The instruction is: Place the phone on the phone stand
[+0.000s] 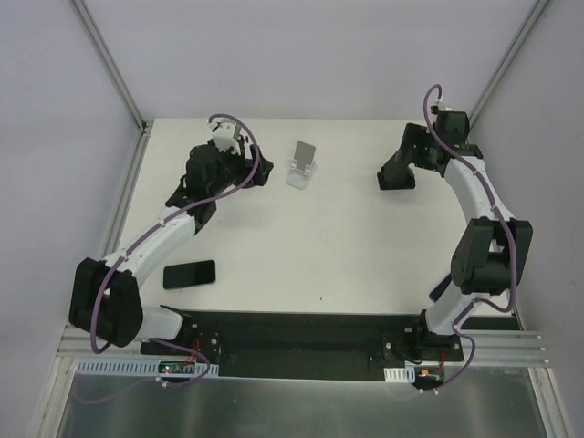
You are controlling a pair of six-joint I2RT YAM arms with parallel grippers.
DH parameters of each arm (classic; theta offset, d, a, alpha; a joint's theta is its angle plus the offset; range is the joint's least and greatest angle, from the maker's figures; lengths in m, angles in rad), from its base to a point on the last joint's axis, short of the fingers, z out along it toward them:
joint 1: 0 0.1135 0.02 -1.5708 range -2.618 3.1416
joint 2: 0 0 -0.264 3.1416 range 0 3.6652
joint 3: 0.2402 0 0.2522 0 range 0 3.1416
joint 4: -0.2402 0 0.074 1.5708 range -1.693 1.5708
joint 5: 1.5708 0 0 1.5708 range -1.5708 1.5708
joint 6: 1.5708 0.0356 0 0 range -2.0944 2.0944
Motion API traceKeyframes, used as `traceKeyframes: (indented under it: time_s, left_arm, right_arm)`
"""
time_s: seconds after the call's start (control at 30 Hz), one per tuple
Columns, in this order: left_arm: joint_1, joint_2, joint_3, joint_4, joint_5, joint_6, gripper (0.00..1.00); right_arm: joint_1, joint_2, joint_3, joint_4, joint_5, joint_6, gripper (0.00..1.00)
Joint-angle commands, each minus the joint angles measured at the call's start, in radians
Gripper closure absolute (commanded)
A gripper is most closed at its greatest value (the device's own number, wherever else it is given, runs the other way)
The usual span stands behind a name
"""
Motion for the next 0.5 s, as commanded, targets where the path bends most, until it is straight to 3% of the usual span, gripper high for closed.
traceKeyframes:
  time_s: [0.0, 0.13, 0.23, 0.47]
  left_arm:
    - [-0.002, 0.158, 0.145, -0.108, 0.142, 0.017, 0.13]
    - [-0.047, 0.261, 0.234, -0.138, 0.096, 0.035, 0.17]
    - [-0.076, 0.277, 0.237, -0.132, 0.06, 0.037, 0.18]
    - [-0.08, 0.192, 0.134, -0.02, 0.02, 0.026, 0.12]
  right_arm:
    - [0.029, -0.194, -0.06, -0.061, 0.187, 0.105, 0.01]
    - [0.083, -0.356, -0.187, -0.036, 0.242, 0.133, 0.01]
    - [0.148, -0.416, -0.284, 0.071, 0.176, 0.09, 0.01]
    - [0.258, -0.216, -0.202, 0.29, -0.161, 0.096, 0.03]
